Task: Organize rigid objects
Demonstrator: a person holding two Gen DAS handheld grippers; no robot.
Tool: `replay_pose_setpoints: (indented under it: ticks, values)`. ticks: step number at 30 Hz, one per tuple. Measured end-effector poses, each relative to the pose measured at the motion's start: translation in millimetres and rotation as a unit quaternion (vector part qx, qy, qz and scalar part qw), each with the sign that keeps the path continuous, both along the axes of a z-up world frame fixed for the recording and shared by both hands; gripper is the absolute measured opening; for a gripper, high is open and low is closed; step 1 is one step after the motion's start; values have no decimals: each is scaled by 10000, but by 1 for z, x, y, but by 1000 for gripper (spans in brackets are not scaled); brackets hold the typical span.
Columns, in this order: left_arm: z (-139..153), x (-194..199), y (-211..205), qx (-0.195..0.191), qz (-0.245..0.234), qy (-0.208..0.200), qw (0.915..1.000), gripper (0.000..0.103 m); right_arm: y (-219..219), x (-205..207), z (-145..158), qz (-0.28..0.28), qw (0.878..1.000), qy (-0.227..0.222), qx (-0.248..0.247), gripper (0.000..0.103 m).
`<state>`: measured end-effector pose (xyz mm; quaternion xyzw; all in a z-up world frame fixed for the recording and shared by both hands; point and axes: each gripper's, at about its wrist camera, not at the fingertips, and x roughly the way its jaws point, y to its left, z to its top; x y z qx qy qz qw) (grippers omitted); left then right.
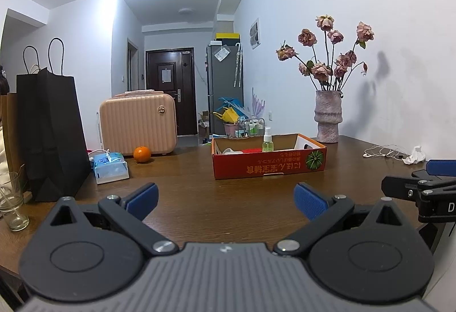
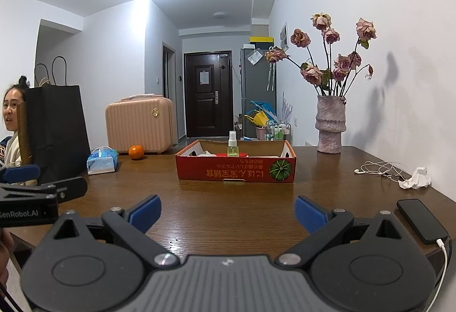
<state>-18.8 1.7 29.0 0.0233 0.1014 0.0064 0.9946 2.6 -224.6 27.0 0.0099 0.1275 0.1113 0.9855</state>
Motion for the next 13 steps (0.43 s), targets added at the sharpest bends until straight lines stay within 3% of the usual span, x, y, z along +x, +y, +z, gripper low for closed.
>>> replay_pose_setpoints:
  ticks: [13]
  values:
    - [0,-5,-3,46,-39,-118,9999,103,0,-1,0,-20,10000,23,10,100]
